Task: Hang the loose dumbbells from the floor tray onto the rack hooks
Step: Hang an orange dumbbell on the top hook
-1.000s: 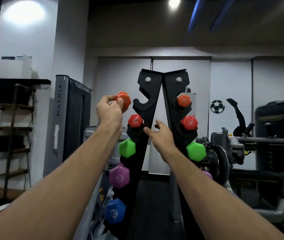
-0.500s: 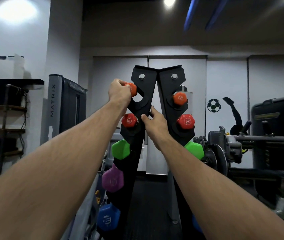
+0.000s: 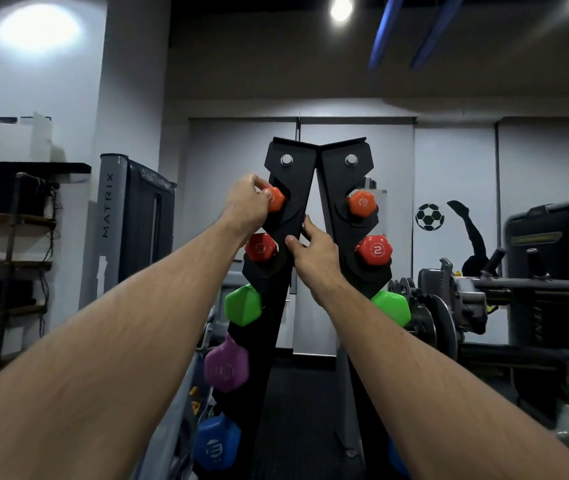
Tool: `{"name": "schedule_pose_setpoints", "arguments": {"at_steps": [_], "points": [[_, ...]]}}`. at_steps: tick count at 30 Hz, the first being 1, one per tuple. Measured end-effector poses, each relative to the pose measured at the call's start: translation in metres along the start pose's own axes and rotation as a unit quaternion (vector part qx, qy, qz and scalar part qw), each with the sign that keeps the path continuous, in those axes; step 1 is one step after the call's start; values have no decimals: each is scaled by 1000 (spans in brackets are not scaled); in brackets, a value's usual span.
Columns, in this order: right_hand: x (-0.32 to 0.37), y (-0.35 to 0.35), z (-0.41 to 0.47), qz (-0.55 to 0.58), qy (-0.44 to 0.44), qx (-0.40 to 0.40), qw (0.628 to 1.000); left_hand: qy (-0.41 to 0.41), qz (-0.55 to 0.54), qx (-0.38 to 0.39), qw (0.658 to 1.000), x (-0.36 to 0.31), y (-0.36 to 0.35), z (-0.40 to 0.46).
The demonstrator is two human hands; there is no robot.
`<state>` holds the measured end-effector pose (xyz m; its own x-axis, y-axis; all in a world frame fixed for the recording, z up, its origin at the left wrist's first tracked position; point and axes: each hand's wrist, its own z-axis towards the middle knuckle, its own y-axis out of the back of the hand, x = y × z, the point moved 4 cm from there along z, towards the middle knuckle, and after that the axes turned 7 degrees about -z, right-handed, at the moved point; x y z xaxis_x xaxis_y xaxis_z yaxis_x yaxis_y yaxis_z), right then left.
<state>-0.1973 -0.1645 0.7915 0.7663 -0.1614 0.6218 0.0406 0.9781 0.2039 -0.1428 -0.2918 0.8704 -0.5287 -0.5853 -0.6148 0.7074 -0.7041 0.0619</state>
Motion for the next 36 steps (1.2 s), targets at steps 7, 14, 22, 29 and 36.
{"name": "schedule_pose_setpoints", "arguments": {"at_steps": [7,14,22,29,36], "points": [[2,0,-3,2,4,9,1000,-9,31,43,999,-1,2,4],[-1,1,-5,11,8,17,1000,65,-83,99,990,6,0,2],[-6,-1,0,2,10,15,1000,139,-229,165,949,28,-5,9],[-15,-11,7,-23,3,-14,1000,133,-221,166,952,32,-13,11],[-8,-8,2,-27,0,-7,1000,137,-208,165,954,29,-15,3]]}}
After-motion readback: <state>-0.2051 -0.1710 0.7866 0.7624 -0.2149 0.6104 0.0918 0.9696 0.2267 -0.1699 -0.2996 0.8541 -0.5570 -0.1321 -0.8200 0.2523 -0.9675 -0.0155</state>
